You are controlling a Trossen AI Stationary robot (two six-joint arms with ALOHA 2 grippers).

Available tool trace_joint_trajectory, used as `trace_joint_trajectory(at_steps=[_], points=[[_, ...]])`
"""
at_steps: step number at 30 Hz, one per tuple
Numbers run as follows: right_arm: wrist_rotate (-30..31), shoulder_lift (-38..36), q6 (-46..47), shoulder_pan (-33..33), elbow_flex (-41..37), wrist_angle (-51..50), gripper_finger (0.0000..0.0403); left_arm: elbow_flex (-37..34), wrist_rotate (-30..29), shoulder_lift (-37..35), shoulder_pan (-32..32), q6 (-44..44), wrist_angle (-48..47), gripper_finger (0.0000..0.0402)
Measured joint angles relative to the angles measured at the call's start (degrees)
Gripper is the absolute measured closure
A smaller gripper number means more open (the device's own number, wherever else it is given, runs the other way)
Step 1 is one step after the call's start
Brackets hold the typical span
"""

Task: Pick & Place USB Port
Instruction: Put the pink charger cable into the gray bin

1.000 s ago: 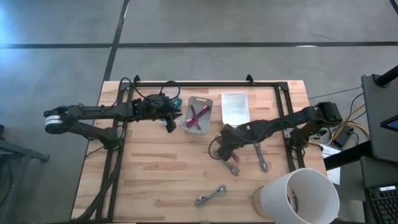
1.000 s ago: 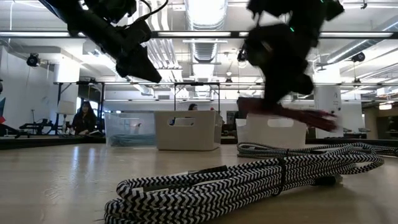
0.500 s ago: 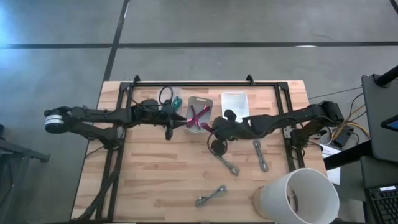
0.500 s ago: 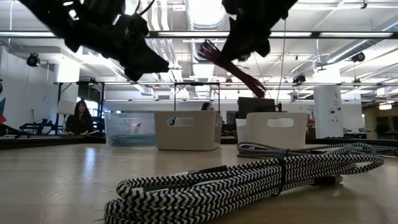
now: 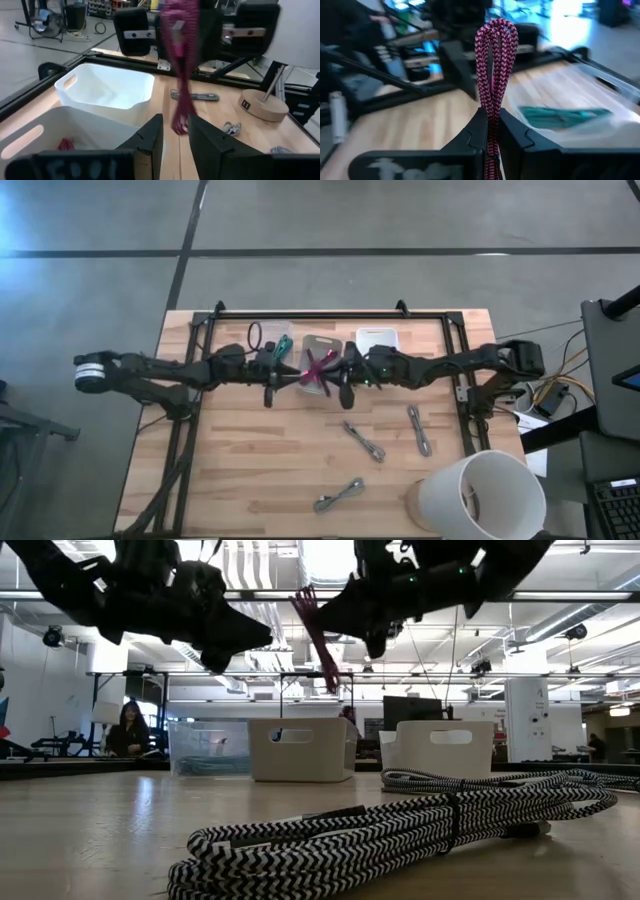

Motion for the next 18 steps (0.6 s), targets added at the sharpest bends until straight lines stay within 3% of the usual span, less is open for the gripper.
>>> trace_joint_trajectory(at_steps=[6,11,18], points=[[0.0,2.3,-0.4,-0.4,0.2,0.3,0.0380,4.3,0.5,7.7,-0.5,-0.6,1.1,0.0290],[0.0,1.9,-0.7,-0.3,0.5,0.1,0.0380,7.9,0.6,13.8,-0.5,-1.0,1.0,0.0231],[0.0,1.0,-3.6,-0.4,0.3,-0.9,0.0380,10.1,1.0,16.5,-0.7,-1.9,1.5,0.0167]])
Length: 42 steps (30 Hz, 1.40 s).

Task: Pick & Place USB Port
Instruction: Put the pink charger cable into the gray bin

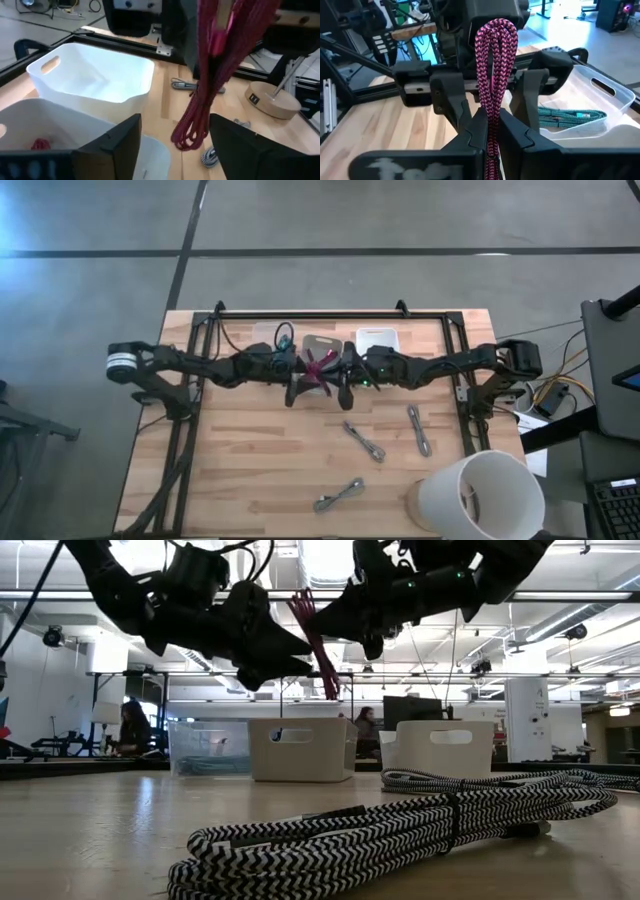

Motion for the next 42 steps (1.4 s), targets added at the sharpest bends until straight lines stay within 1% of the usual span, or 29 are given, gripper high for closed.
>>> trace_joint_trajectory(at_steps=[4,6,13,17,20,22,25,35,37,42], points=[[1.8,0.0,-1.4,0.1,-0.2,-0.2,0.0380,0.1,2.5,-0.3,-0.3,0.0,0.1,0.0162],[2.5,0.0,-1.5,0.0,-0.2,-0.1,0.0380,0.0,2.5,-0.4,-0.4,0.0,0.1,0.0163],[2.9,0.0,-1.3,0.1,-0.1,0.2,0.0380,1.0,0.2,-0.5,-0.4,1.1,0.7,0.0166],[2.9,0.0,-1.3,0.1,0.0,0.4,0.0380,1.9,0.2,-0.5,-0.5,1.7,1.5,0.0166],[2.9,0.0,-1.3,0.1,0.0,0.4,0.0380,2.3,0.2,-0.5,-0.5,1.6,1.5,0.0175],[2.9,0.0,-1.3,0.1,0.0,0.5,0.0380,2.4,0.2,-0.3,-0.5,1.6,1.5,0.0189],[2.9,0.0,-1.3,0.1,0.0,1.6,0.0380,2.4,0.2,0.2,-0.5,1.6,1.4,0.0222],[3.1,0.0,-1.5,0.0,0.0,1.3,0.0380,2.4,0.4,2.1,-0.5,1.6,1.5,0.0382],[3.0,0.0,-1.5,0.0,0.0,0.7,0.0377,2.4,0.4,2.3,-0.5,1.6,1.5,0.0389],[3.0,0.0,-2.4,0.0,0.0,-1.8,0.0343,2.5,0.2,2.6,-0.5,1.6,0.9,0.0377]])
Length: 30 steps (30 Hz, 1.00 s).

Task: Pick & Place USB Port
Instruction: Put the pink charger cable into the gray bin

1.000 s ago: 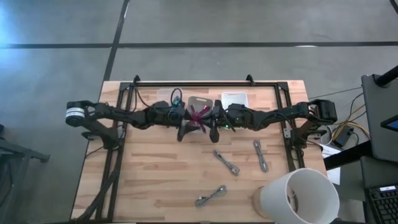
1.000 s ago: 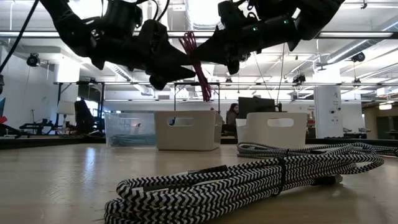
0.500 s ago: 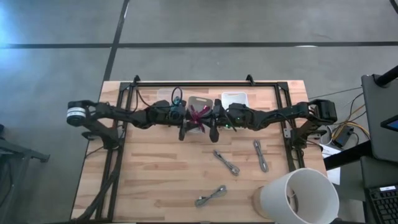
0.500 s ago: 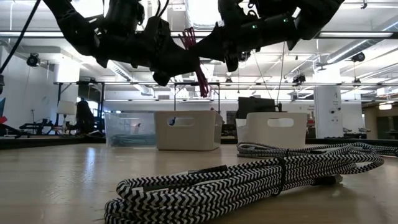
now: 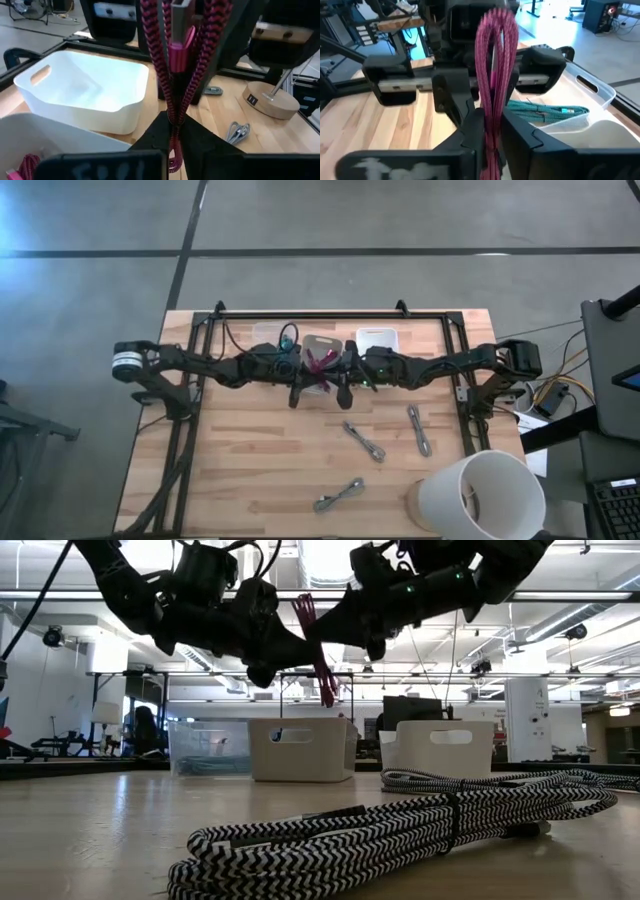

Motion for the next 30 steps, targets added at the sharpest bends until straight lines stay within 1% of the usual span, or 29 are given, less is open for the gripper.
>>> trace_joint_trajectory(at_steps=[7,11,15,16,20,22,24,28,30], points=[[0.0,-0.3,-0.4,0.1,0.0,-0.7,0.0291,0.0,0.0,0.0,0.0,-0.7,-0.8,0.0390],[0.0,-0.9,-1.7,0.1,0.0,-2.3,0.0270,0.0,0.0,-0.1,0.0,-1.9,-3.4,0.0388],[0.0,-2.5,-1.7,0.0,0.0,-6.5,0.0255,0.1,0.0,-0.4,0.4,-2.1,-4.6,0.0385],[0.5,-3.0,-1.7,0.0,0.0,-7.9,0.0252,0.1,0.0,-0.4,0.6,-2.1,-4.8,0.0386],[5.9,-5.7,-1.6,0.4,0.0,-14.2,0.0242,0.2,-0.1,-2.2,2.0,-2.7,-5.9,0.0387],[7.4,-6.6,-1.4,0.6,0.0,-17.5,0.0238,0.9,-0.1,-3.4,3.0,-2.8,-8.1,0.0387],[7.4,-7.1,0.4,0.7,0.0,-19.4,0.0235,2.3,-0.1,-4.5,4.0,-2.7,-11.8,0.0387],[7.4,-6.8,3.7,1.1,0.0,-20.9,0.0234,7.2,-0.3,-4.7,6.0,-1.1,-24.2,0.0386],[7.4,-6.5,4.1,1.2,0.0,-21.5,0.0236,9.9,-1.6,-3.7,6.6,-0.3,-29.9,0.0386]])
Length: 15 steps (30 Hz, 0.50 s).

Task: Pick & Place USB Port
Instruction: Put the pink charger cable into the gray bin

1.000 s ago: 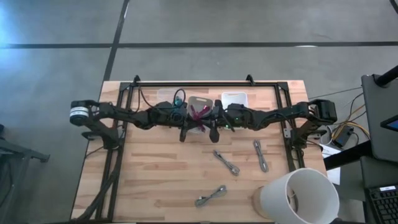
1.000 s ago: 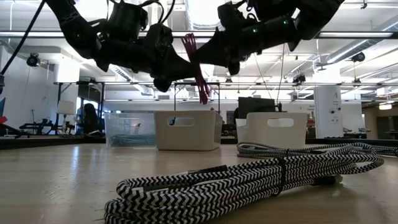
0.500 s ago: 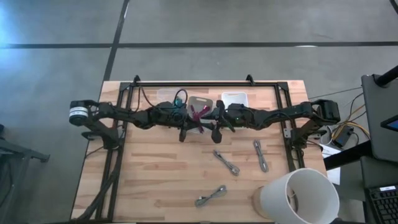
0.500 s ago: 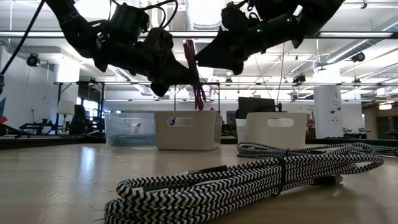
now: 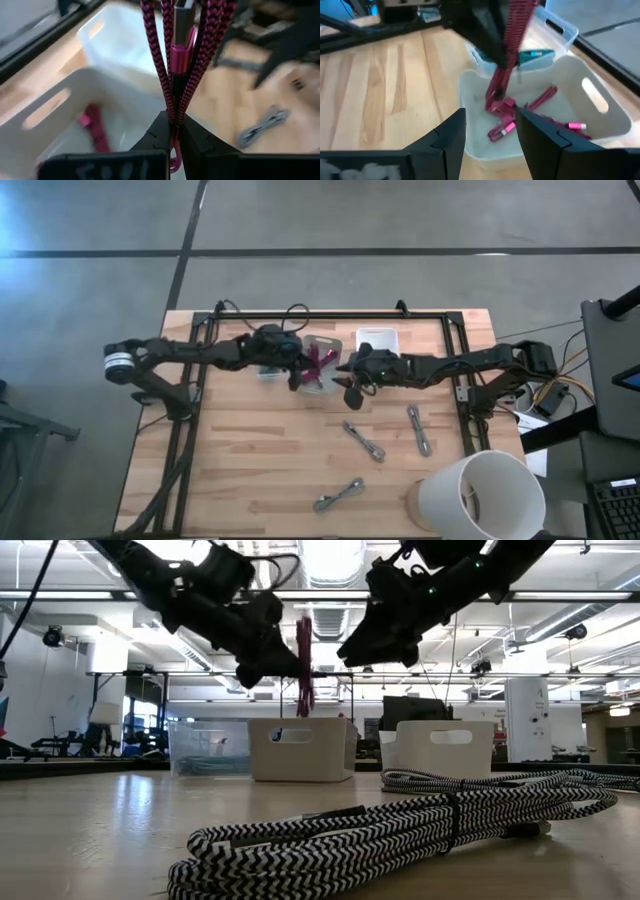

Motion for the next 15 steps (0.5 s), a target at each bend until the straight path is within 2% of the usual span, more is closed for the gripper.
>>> trace_joint_trajectory(at_steps=[3,9,15], points=[[0.0,0.0,0.1,0.2,0.0,0.2,0.0239,2.6,-1.3,2.6,0.4,0.4,-5.4,0.0386],[0.0,0.0,0.0,0.7,0.0,0.7,0.0240,5.8,-1.2,9.8,0.5,0.1,-5.7,0.0385],[0.0,0.0,0.0,0.7,-0.1,0.3,0.0239,10.9,0.2,16.6,1.0,-5.8,-7.4,0.0385]])
